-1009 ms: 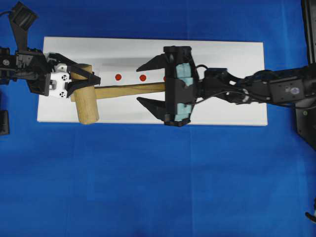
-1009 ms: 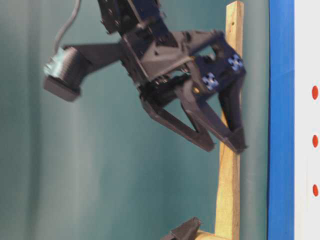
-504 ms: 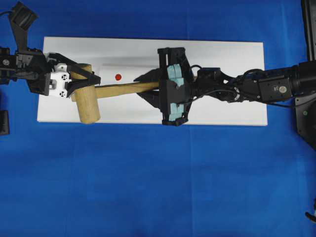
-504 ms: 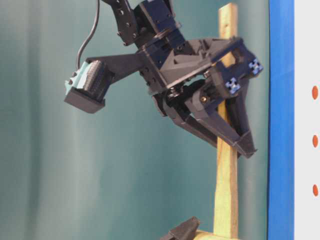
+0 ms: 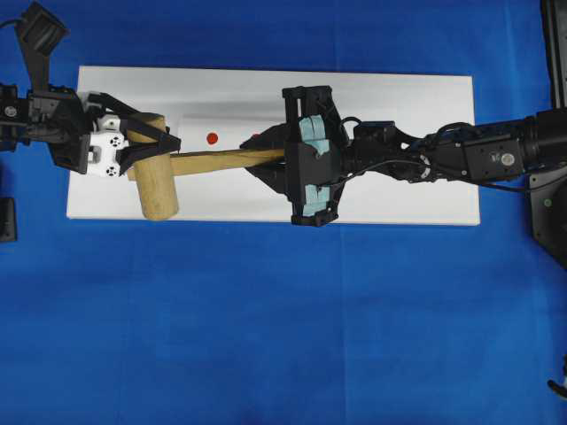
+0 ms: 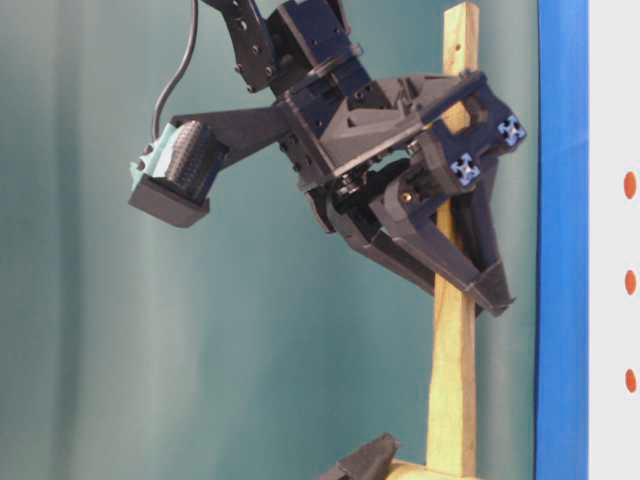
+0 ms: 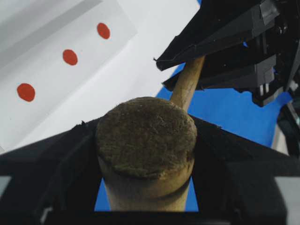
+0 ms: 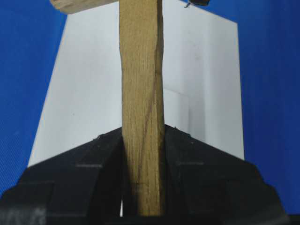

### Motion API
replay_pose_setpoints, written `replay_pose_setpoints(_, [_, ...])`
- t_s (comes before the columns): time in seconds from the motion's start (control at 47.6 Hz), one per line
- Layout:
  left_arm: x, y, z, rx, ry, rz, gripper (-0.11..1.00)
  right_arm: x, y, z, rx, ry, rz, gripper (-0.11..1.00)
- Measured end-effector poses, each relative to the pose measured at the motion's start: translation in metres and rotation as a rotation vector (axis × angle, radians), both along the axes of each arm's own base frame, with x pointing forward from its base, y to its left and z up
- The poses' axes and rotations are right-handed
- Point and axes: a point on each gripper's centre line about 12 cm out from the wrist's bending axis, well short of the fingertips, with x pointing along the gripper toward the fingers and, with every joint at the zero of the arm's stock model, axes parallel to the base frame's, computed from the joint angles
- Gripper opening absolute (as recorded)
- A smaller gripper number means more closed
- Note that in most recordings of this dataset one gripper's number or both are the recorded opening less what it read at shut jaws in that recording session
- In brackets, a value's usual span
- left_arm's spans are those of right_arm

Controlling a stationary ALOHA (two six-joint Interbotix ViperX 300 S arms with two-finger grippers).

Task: Hit the mark with a hammer.

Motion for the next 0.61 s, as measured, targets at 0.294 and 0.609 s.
replay_pose_setpoints(0.294, [-0.008,-0.003,0.008,0.043,-0.019,-0.026,0.9,-0.002,0.0,-0.001,0.011,0.004,-0.005,0.08])
replay_pose_setpoints(0.609, [-0.044,-0.004,0.024,0.233,-0.088,-0.075,0.88,-0.044,-0.003,0.003,0.054,0.007,-0.041,0.08])
